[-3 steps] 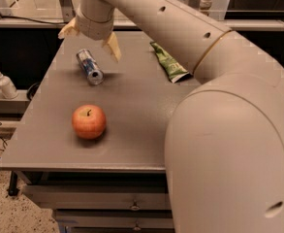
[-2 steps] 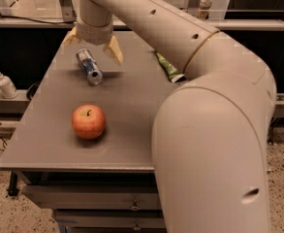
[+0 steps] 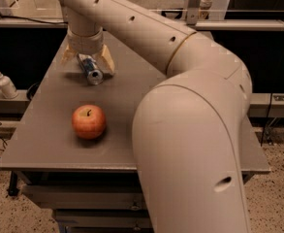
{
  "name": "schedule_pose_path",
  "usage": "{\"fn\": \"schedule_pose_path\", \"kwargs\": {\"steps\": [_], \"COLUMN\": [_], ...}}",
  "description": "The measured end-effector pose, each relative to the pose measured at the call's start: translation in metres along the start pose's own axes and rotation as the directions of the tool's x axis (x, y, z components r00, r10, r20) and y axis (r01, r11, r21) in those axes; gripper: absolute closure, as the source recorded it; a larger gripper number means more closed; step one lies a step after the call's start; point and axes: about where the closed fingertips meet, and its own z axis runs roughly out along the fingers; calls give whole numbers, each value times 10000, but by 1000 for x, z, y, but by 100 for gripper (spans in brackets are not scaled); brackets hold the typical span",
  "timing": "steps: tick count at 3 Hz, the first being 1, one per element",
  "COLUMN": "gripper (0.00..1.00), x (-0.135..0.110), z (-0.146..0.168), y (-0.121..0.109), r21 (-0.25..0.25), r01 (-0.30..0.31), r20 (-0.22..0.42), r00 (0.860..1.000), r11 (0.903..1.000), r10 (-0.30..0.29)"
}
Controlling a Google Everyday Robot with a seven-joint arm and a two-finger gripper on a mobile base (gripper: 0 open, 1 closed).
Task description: Pick redbull can
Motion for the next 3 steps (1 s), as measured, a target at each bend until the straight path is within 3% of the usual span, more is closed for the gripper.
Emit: {"fn": "schedule_pose_path", "kwargs": {"steps": [1, 3], "gripper": [39, 86], "x": [-3, -3], "z": [-4, -40], "y": [-4, -20], "r21": [-251, -594], "r01": [166, 464], "r20": [-35, -675], "r00": [9999, 9964], "r11": [9995, 9972], "r10": [-167, -504]}}
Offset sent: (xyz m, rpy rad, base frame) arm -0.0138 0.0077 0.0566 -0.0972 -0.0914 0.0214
